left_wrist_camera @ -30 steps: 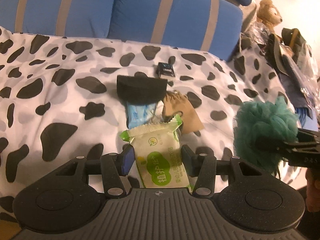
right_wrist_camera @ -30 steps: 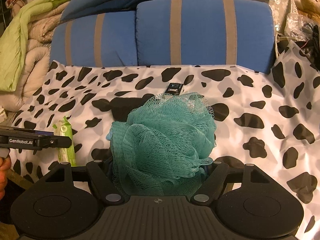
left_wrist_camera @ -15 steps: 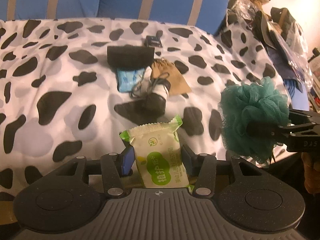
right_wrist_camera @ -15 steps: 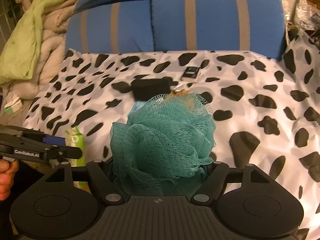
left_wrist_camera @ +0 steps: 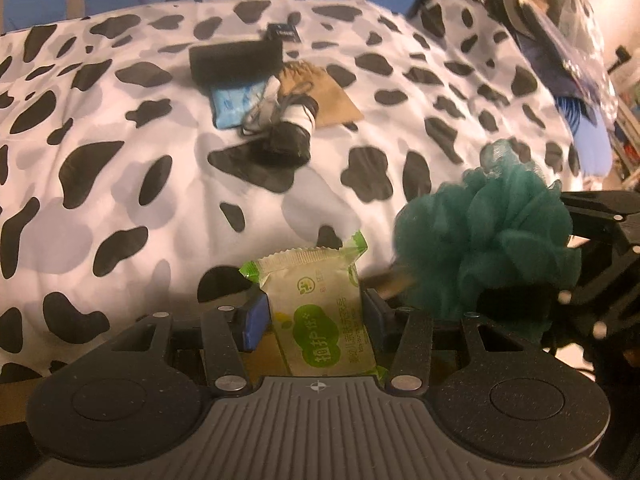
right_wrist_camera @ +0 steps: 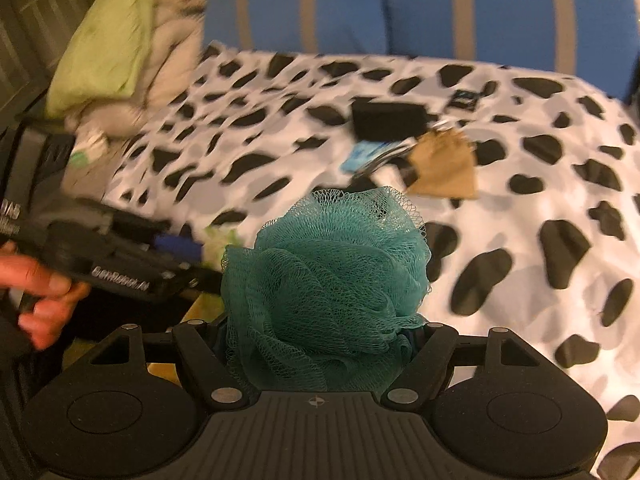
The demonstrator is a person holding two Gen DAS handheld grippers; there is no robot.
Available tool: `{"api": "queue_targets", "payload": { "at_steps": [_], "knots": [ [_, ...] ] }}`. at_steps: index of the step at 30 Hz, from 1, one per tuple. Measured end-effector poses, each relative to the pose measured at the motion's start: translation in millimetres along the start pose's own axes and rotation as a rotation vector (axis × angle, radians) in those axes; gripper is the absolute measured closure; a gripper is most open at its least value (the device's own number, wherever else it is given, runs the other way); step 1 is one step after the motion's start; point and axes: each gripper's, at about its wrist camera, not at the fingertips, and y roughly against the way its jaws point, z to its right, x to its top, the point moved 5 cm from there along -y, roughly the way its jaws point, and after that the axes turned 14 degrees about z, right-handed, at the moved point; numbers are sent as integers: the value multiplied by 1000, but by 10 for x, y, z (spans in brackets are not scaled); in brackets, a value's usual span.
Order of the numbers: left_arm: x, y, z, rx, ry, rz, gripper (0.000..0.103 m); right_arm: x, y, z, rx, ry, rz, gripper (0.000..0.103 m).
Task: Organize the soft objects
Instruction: 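Carry the wipes pack in the left tool and loofah in the right tool over the box, then open both tools to drop the wipes pack and loofah into the box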
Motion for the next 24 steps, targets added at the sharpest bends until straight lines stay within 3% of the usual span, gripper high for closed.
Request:
{"api": "queue_targets", "payload": {
  "at_steps": [9, 19, 24],
  "knots": [
    [-136, -113, -2, 32, -35, -104, 55, -301, -222, -213, 25, 105, -191, 27],
    [-267, -229, 20, 40, -53, -200, 55, -491, -364, -217, 20, 126, -308, 26],
    [-308, -310, -21, 77, -47, -250, 53, -526, -394, -222, 1, 148, -328, 7]
  ]
}}
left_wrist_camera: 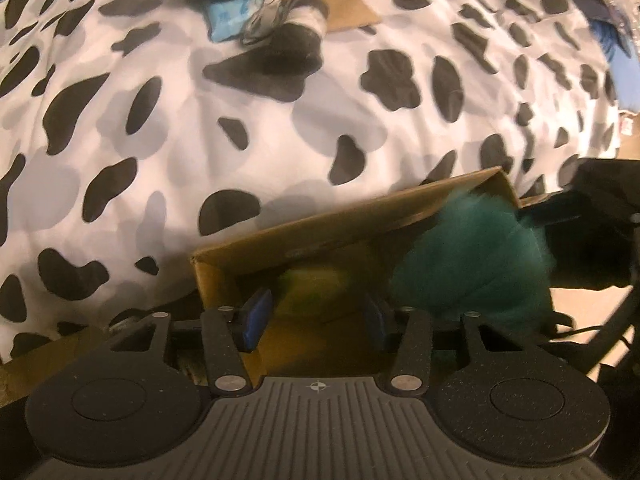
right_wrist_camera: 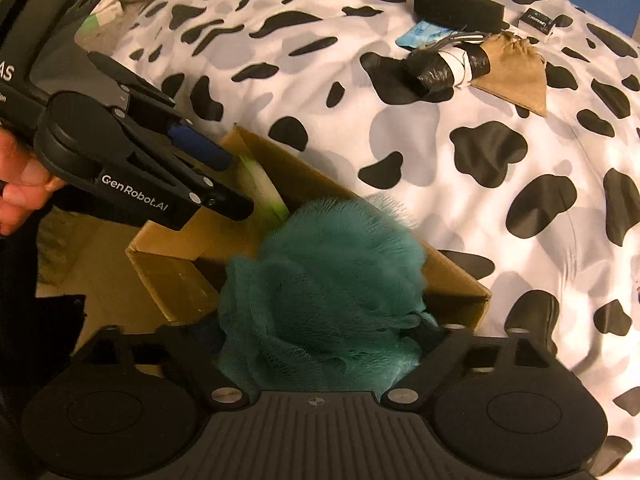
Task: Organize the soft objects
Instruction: 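Open both tools to drop the wipes pack and loofah into the box, then move both tools back from the box toward the remaining items on the bed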
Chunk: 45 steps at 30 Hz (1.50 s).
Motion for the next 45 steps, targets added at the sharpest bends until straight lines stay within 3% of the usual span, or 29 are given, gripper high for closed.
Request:
{"api": "queue_targets", "payload": {
  "at_steps": [3, 4, 22, 34, 45],
  "knots": [
    [9, -5, -53, 28, 17, 1, 33, 26, 20, 27, -22, -3, 17, 0],
    [21, 7, -68, 39, 20, 10, 31, 33, 25, 44, -31, -8, 20, 0],
    [266, 179, -195, 102, 75, 185, 31, 193, 130, 279, -136, -99, 127, 0],
    [340, 137, -101, 75, 68, 230, 31, 292, 234, 490, -192, -187, 222, 0],
    [391, 129, -166, 22, 201, 246, 31, 275, 418, 753, -248, -275, 311, 0]
  ]
}}
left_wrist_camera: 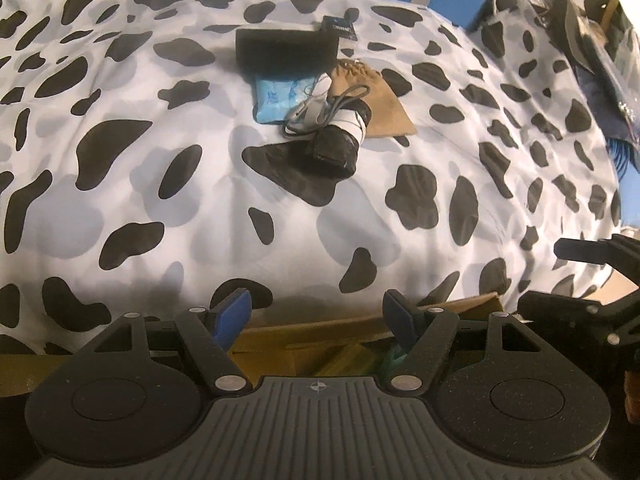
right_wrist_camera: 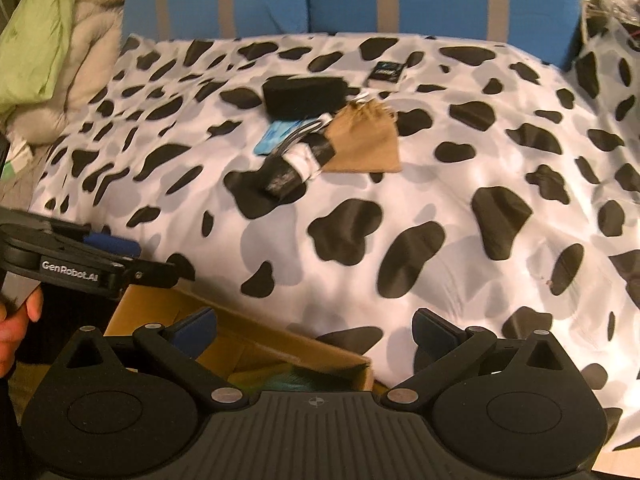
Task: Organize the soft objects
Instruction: 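Move both tools back from the box toward the remaining items on the bed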
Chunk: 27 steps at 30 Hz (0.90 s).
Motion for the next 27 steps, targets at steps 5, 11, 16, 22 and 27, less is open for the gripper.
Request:
{"api": "queue_targets", "payload": {
  "at_steps": [5, 11, 16, 22, 27],
  "knots": [
    [56, -22, -12, 4, -22, 10, 31, 97, 31, 112, -31, -17, 56, 0],
    [188, -37, -102, 16, -15, 49, 31, 245, 17, 226, -77, -6, 113, 0],
    [246, -147, -156, 35, -43, 44, 31, 332, -50, 264, -111, 42, 128, 0],
    [342, -247, -165, 25, -92, 68, 31, 444, -170, 291, -113, 69, 138, 0],
    [429, -295, -138, 28, -127, 112, 31, 541, -267, 321, -110, 73, 149, 0]
  ]
}}
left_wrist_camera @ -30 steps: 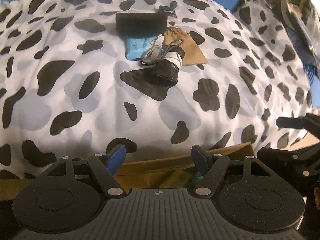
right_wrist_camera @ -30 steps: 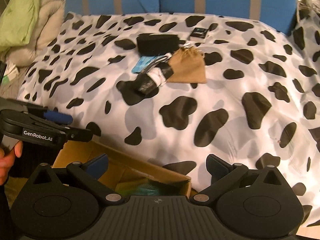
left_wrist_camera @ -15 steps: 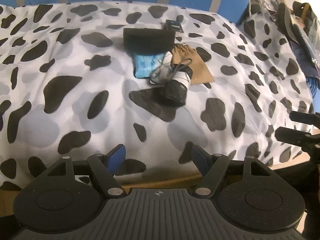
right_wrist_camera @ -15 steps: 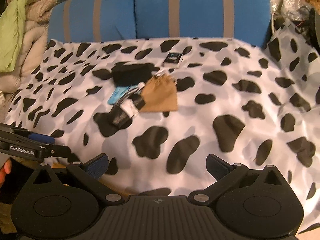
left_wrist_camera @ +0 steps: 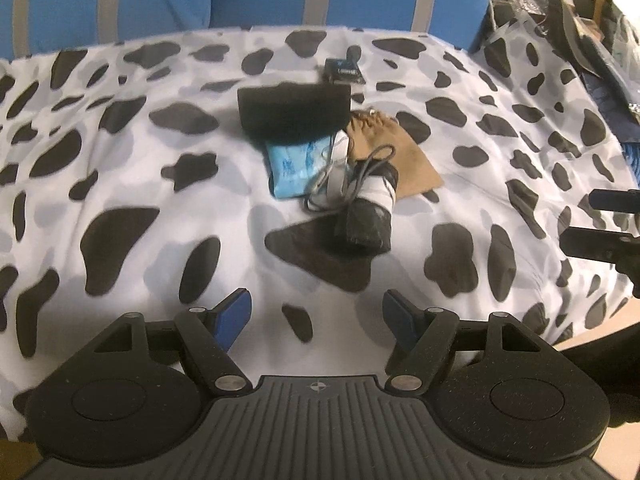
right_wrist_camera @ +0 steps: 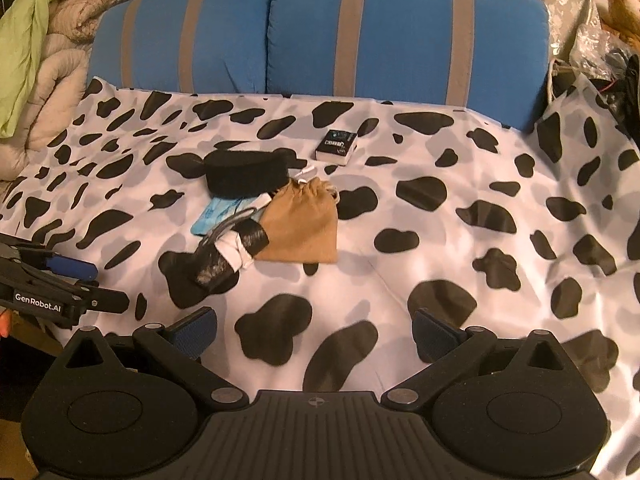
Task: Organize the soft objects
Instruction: 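Move both tools back from the box toward the remaining items on the bed, then grasp the black bag-wrapped roll with the white strap using the left tool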
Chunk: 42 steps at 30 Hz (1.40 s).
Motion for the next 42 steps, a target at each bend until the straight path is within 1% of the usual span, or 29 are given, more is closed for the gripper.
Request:
{"api": "queue_targets", "payload": {
  "at_steps": [6, 11, 15, 21, 24, 27, 30, 31, 32, 40, 41, 42],
  "knots": [
    [79, -107, 20, -1, -7, 26, 31, 20, -116, 75, -30, 3, -12, 0],
    [136, -217, 60, -18, -15, 39, 31, 40, -195, 105, -48, 4, -13, 0],
    [196, -308, 140, -45, -49, 65, 31, 43, -248, 109, -56, 6, -28, 0],
    [229, -462, 296, -95, -108, 76, 32, 77, -295, 145, -58, -7, -32, 0],
    [237, -560, 344, -117, -115, 64, 32, 87, -314, 165, -61, -8, -34, 0],
    [241, -654, 353, -137, -89, 43, 32, 103, -317, 185, -64, -6, -31, 0],
    [236, -738, 337, -161, -47, 13, 37, 112, -311, 208, -63, -6, -29, 0],
    [232, -774, 339, -161, -38, 1, 40, 116, -311, 216, -65, -5, -30, 0],
    [225, -803, 334, -161, -29, -10, 41, 119, -306, 220, -67, -2, -29, 0],
    [217, -952, 376, -143, -51, -22, 42, 137, -244, 237, -67, 25, -15, 0],
    [212, -975, 381, -143, -47, -27, 43, 132, -238, 241, -68, 27, -16, 0],
    [207, -997, 384, -145, -42, -32, 46, 126, -233, 244, -68, 27, -17, 0]
  ]
}}
